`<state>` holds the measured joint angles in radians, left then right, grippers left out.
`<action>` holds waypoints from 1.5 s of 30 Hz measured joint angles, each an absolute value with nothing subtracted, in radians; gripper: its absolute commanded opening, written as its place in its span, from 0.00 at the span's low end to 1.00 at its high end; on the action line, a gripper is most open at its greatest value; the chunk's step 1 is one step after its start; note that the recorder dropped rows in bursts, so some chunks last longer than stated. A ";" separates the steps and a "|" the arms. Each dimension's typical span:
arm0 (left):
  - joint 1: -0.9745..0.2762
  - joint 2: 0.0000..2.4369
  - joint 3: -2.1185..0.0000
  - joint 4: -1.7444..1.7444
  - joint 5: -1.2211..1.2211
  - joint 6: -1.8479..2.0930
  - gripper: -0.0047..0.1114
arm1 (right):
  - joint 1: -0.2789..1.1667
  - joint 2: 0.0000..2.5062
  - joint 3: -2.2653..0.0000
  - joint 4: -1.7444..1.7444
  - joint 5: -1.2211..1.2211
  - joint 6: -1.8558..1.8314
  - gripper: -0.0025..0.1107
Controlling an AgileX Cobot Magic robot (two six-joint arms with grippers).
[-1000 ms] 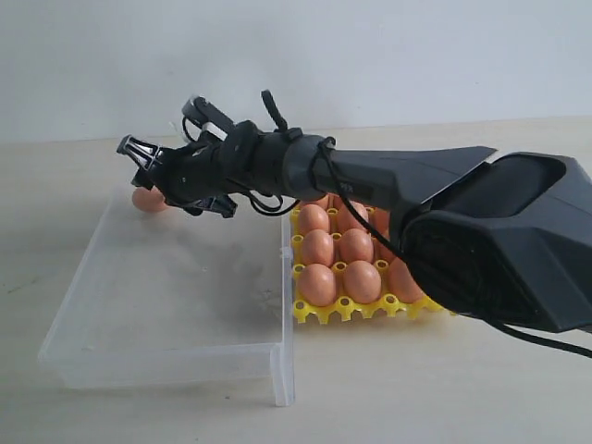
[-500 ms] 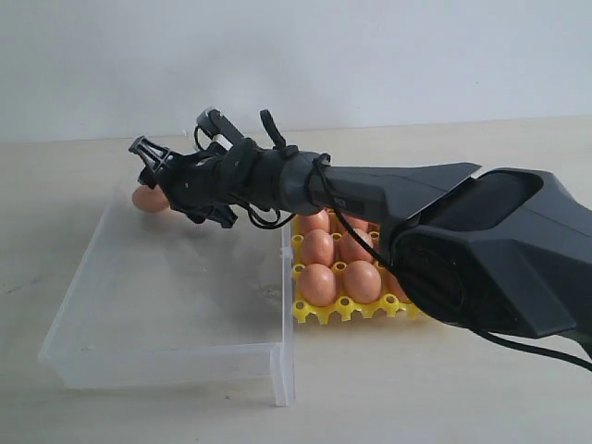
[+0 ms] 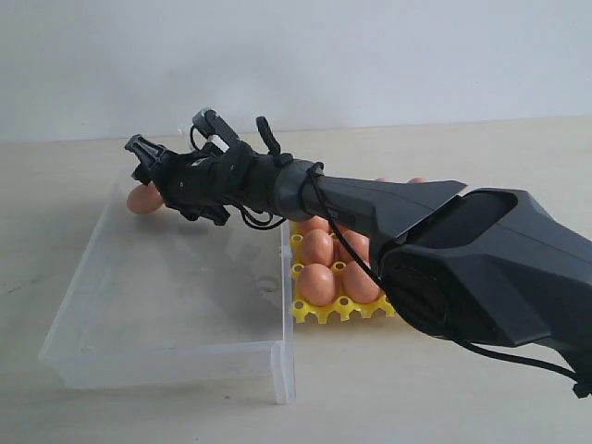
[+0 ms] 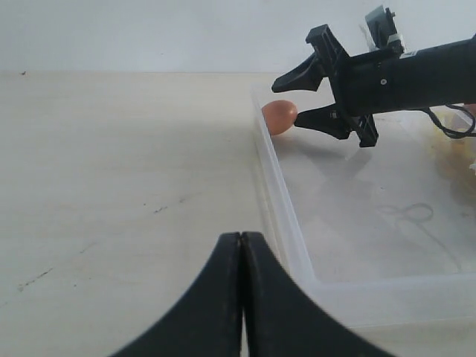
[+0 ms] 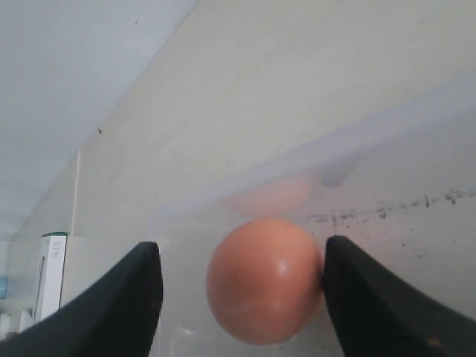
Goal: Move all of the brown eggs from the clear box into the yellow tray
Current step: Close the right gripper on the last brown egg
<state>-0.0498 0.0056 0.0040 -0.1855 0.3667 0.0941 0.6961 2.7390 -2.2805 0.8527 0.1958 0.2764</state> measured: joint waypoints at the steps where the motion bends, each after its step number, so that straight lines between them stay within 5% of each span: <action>1: -0.050 0.006 0.004 -0.185 0.367 0.094 0.04 | 0.696 2.739 -2.281 0.855 0.196 0.276 0.56; 21: -0.050 0.006 0.004 -0.185 0.367 0.094 0.04 | 0.724 2.763 -2.291 0.840 0.160 0.271 0.54; 24: -0.050 0.006 0.004 -0.185 0.367 0.094 0.04 | 0.724 2.763 -2.291 0.840 0.160 0.271 0.43; 29: -0.050 0.006 0.004 -0.185 0.367 0.094 0.04 | 0.724 2.763 -2.291 0.842 0.158 0.271 0.02; 45: -0.050 0.006 0.004 -0.185 0.367 0.094 0.04 | 0.741 2.715 -2.274 0.743 0.211 0.193 0.02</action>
